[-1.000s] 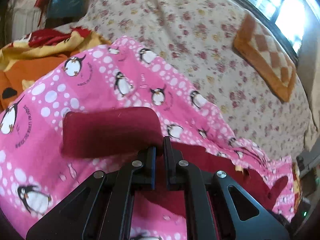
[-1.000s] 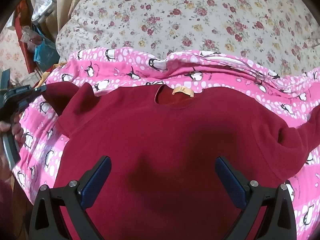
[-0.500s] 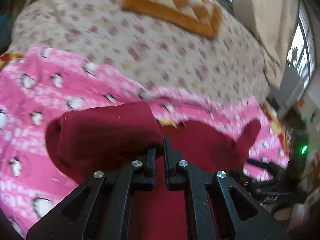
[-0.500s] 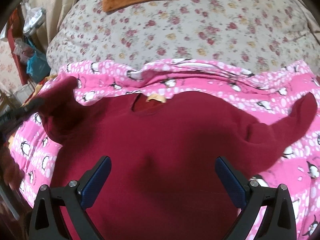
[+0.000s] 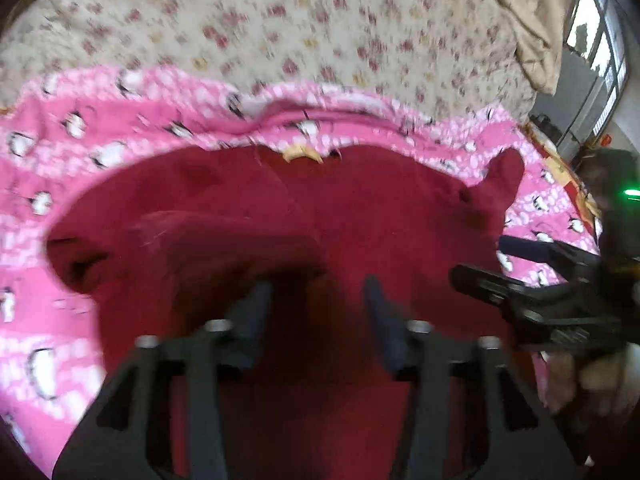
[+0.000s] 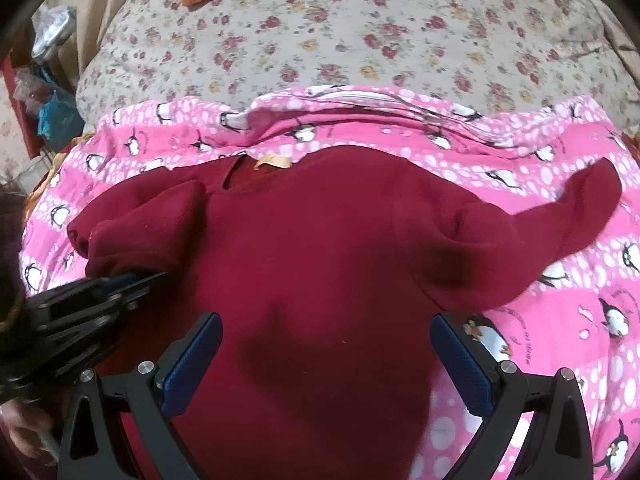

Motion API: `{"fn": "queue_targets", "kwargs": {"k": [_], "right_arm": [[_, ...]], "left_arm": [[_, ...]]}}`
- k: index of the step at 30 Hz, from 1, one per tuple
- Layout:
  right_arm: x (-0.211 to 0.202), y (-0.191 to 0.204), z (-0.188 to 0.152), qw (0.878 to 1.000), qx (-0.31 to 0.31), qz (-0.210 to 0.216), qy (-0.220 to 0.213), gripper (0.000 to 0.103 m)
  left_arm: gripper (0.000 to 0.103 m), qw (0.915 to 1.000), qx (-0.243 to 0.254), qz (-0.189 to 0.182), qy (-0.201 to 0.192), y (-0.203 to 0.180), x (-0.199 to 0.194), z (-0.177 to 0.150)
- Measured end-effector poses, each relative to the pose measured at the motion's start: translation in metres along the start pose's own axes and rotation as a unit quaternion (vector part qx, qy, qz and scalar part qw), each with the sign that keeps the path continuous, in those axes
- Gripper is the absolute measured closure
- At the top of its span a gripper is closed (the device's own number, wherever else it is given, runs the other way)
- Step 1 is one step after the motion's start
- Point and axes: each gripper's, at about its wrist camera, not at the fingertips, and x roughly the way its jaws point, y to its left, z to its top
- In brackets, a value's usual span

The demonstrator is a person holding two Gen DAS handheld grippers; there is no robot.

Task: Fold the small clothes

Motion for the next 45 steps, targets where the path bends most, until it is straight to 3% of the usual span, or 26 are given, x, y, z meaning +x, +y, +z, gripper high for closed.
{"fn": "queue_targets", "kwargs": {"k": [2, 5, 7, 10, 15, 17, 20, 22, 23, 25, 26, 28, 33, 40, 41, 43, 45], "right_arm": [[0.001, 0.011, 0.002, 1.0, -0.013, 0.013, 0.0, 0.0], [0.003, 0.031, 0.008, 0.999, -0.036, 0.029, -0.002, 0.0], [0.006, 0.046, 0.01, 0.998, -0.053, 0.041, -0.004, 0.0], [0.012, 0.076, 0.014, 0.994, -0.089, 0.057, -0.012, 0.0], [0.034, 0.119, 0.01, 0.984, -0.173, 0.05, -0.012, 0.002], [0.047, 0.131, 0.008, 0.978, -0.202, 0.042, -0.007, 0.009], [0.065, 0.141, 0.01, 0.975, -0.217, 0.045, -0.007, 0.029], [0.069, 0.14, 0.017, 0.978, -0.2, 0.059, -0.012, 0.055], [0.067, 0.132, 0.025, 0.983, -0.169, 0.075, -0.018, 0.058], [0.058, 0.115, 0.04, 0.986, -0.108, 0.127, -0.025, 0.075], [0.054, 0.101, 0.044, 0.984, -0.072, 0.157, -0.031, 0.077], [0.046, 0.078, 0.047, 0.983, -0.022, 0.178, -0.045, 0.083], [0.037, 0.035, 0.045, 0.985, 0.037, 0.161, -0.042, 0.084], [0.047, -0.023, 0.025, 0.988, 0.106, 0.108, 0.005, 0.081], [0.047, -0.03, 0.023, 0.986, 0.116, 0.116, -0.001, 0.076], [0.047, -0.037, 0.023, 0.984, 0.13, 0.121, -0.011, 0.036], [0.052, -0.04, 0.028, 0.98, 0.144, 0.134, -0.019, 0.033]], "left_arm": [[0.035, 0.9992, 0.004, 0.026, -0.028, 0.01, -0.023, -0.005], [0.035, 0.9928, 0.01, 0.106, -0.055, 0.035, -0.046, -0.011], [0.035, 0.985, -0.001, 0.165, -0.052, 0.06, -0.049, -0.014], [0.035, 0.9791, -0.034, 0.198, -0.035, 0.095, -0.045, -0.019], [0.035, 0.9746, -0.088, 0.205, -0.013, 0.138, -0.035, -0.026], [0.035, 0.9734, -0.109, 0.201, -0.013, 0.147, -0.033, -0.028], [0.035, 0.9725, -0.138, 0.187, -0.013, 0.154, -0.026, -0.027], [0.035, 0.9725, -0.147, 0.181, -0.009, 0.154, -0.021, -0.026], [0.035, 0.9727, -0.145, 0.181, -0.007, 0.153, -0.019, -0.025], [0.035, 0.9724, -0.139, 0.188, -0.006, 0.149, -0.018, -0.022], [0.035, 0.9719, -0.136, 0.192, -0.008, 0.147, -0.018, -0.02], [0.035, 0.9718, -0.137, 0.192, -0.01, 0.146, -0.016, -0.017], [0.035, 0.9712, -0.14, 0.193, -0.005, 0.143, -0.006, -0.017], [0.035, 0.9711, -0.122, 0.205, 0.012, 0.139, 0.01, -0.024], [0.035, 0.9712, -0.121, 0.205, 0.01, 0.139, 0.01, -0.024], [0.035, 0.9713, -0.121, 0.205, 0.009, 0.139, 0.009, -0.025], [0.035, 0.9712, -0.126, 0.202, 0.008, 0.14, 0.01, -0.026]]}}
